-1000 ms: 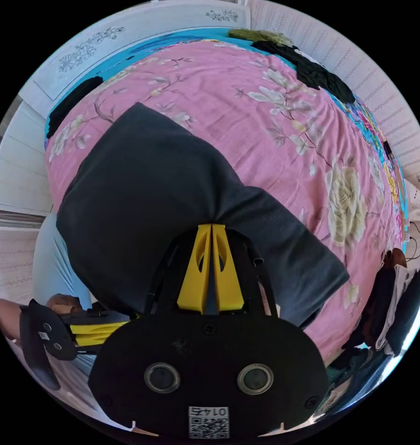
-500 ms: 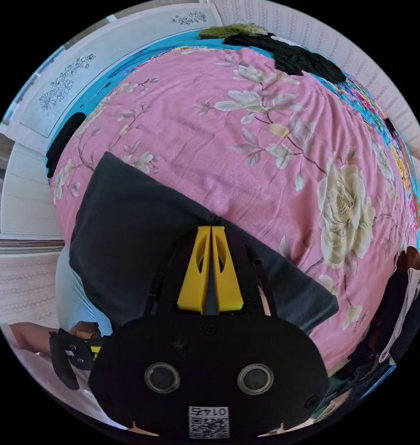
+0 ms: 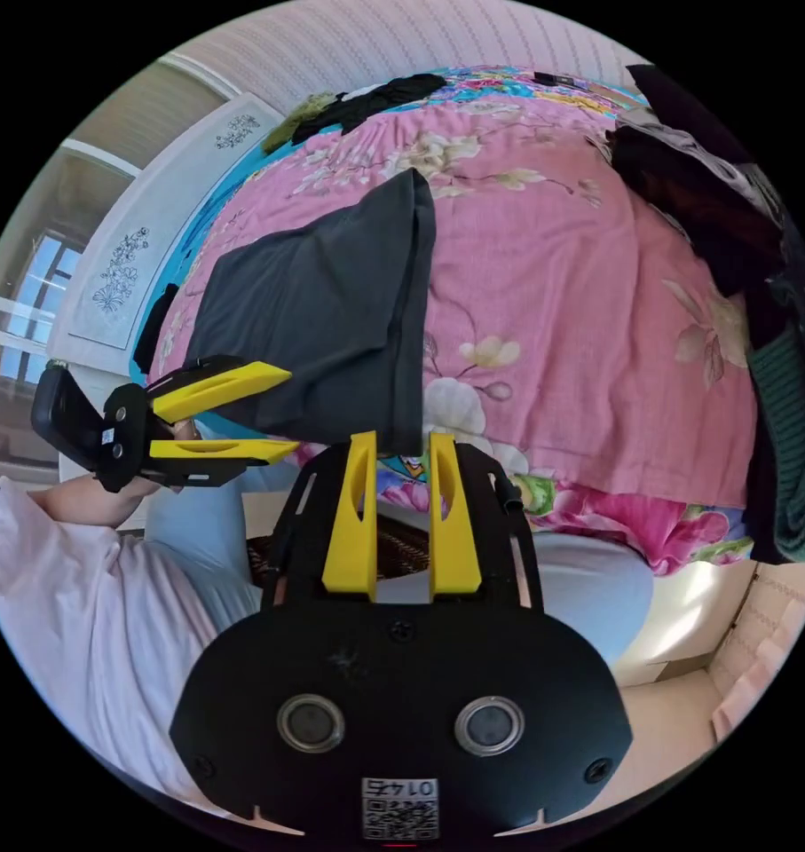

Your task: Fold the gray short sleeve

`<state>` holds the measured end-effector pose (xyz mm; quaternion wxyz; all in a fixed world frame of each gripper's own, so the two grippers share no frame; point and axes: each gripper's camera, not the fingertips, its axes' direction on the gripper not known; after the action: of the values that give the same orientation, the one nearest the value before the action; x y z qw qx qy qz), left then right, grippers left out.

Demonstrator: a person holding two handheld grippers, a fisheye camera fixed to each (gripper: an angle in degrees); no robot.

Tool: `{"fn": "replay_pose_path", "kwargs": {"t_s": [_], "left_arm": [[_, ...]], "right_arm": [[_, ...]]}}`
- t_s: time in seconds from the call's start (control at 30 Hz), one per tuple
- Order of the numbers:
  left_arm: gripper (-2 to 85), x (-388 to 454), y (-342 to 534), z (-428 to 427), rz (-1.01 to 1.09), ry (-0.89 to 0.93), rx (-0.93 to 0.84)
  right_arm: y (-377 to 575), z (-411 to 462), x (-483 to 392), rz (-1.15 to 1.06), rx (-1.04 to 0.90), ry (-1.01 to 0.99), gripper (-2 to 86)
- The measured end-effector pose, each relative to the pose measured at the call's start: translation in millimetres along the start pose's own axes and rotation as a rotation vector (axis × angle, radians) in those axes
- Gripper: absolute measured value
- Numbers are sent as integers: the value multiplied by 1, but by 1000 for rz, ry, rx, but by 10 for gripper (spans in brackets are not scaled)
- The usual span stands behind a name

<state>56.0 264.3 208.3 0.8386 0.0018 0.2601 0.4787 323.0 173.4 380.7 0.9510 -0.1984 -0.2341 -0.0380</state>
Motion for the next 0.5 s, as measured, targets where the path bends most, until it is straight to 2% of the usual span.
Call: {"fn": "replay_pose_path", "kwargs": {"t_s": [0.1, 0.27, 0.4, 0.43, 0.5], "left_arm": [[142, 0, -11, 11, 22, -22, -26], [145, 1, -24, 20, 50, -24, -55], [56, -9, -23, 21, -39, -85, -53], [12, -13, -21, 23, -65, -78, -60], [0, -19, -18, 25, -98, -51, -69]], "right_arm": [[-2, -7, 6, -16, 46, -66, 21], [-7, -37, 13, -74, 157, -238, 8], [-19, -43, 20, -152, 165, -387, 17], [-24, -46, 24, -173, 194, -372, 24], [-38, -49, 36, -154, 251, -349, 50]]}}
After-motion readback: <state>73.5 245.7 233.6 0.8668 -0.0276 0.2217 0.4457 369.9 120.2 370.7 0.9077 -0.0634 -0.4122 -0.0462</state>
